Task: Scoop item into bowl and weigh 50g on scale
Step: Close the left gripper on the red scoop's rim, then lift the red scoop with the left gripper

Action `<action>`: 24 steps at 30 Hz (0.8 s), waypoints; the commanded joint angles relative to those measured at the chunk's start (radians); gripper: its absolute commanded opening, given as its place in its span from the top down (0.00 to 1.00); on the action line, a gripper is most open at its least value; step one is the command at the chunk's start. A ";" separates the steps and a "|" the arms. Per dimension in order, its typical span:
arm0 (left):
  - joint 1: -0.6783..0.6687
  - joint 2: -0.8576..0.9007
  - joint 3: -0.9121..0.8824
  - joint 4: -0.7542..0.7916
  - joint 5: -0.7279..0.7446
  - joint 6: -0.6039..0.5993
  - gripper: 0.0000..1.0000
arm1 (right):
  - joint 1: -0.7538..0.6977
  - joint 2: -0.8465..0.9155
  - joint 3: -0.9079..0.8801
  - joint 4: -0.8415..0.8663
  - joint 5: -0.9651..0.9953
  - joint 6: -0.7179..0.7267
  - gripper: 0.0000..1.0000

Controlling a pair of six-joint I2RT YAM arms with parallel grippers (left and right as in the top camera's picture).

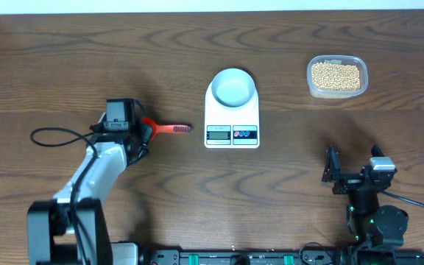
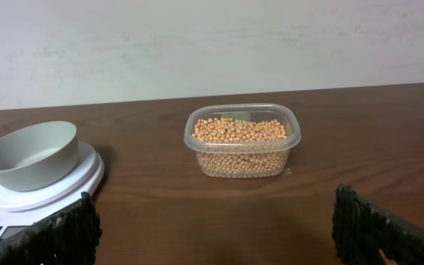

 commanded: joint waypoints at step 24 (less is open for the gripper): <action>-0.003 -0.389 0.009 -0.067 0.082 0.035 0.93 | 0.006 -0.005 -0.002 -0.003 -0.006 -0.009 0.01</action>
